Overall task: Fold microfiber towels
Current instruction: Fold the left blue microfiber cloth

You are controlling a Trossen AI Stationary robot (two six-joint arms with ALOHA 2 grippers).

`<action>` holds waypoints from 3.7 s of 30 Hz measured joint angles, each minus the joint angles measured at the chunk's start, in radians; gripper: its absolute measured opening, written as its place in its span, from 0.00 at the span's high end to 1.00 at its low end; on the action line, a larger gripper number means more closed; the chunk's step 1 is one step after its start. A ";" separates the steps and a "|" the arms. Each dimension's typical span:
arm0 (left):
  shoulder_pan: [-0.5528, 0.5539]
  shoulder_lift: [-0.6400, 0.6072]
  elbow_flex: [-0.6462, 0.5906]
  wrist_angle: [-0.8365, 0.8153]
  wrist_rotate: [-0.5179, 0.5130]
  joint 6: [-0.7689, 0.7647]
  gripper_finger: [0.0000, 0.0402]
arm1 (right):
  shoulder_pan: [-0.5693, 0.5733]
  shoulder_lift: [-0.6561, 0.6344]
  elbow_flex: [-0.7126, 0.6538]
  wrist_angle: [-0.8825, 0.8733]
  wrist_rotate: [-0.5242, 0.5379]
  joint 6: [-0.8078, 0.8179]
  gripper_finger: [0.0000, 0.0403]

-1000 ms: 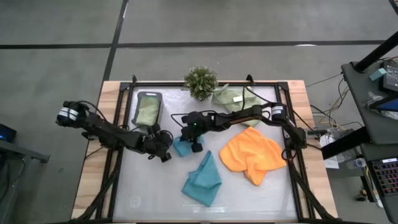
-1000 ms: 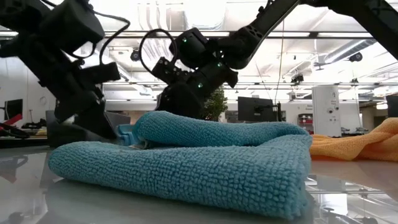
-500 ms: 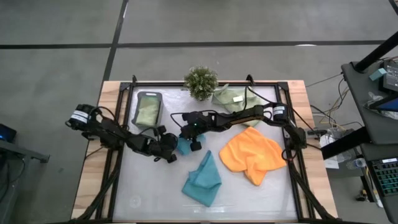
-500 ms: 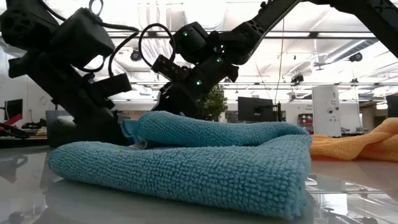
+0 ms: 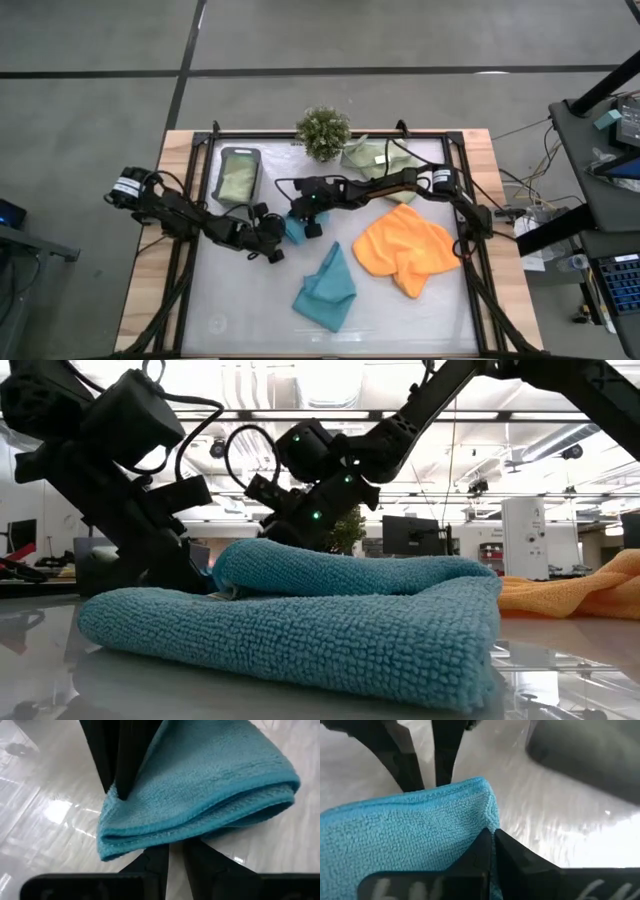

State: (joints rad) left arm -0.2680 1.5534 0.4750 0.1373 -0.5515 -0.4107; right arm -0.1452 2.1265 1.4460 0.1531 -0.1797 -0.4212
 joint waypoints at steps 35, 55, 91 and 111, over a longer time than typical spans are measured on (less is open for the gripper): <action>-0.003 -0.203 0.002 0.101 0.072 0.006 0.89 | 0.039 -0.198 -0.087 -0.055 0.149 0.197 0.75; -0.002 0.099 0.056 0.253 0.048 -0.002 0.89 | 0.051 -0.096 -0.355 0.424 0.319 0.481 0.98; -0.007 0.015 0.003 0.111 -0.029 -0.070 0.89 | 0.108 -0.230 -0.378 0.169 0.261 0.468 0.98; -0.007 -0.028 0.010 0.097 -0.005 -0.074 0.89 | 0.058 -0.202 -0.366 0.364 0.286 0.494 0.98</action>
State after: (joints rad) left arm -0.2749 1.5254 0.4850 0.2346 -0.5567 -0.4844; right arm -0.0875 1.9244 1.0801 0.5168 0.1059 0.0725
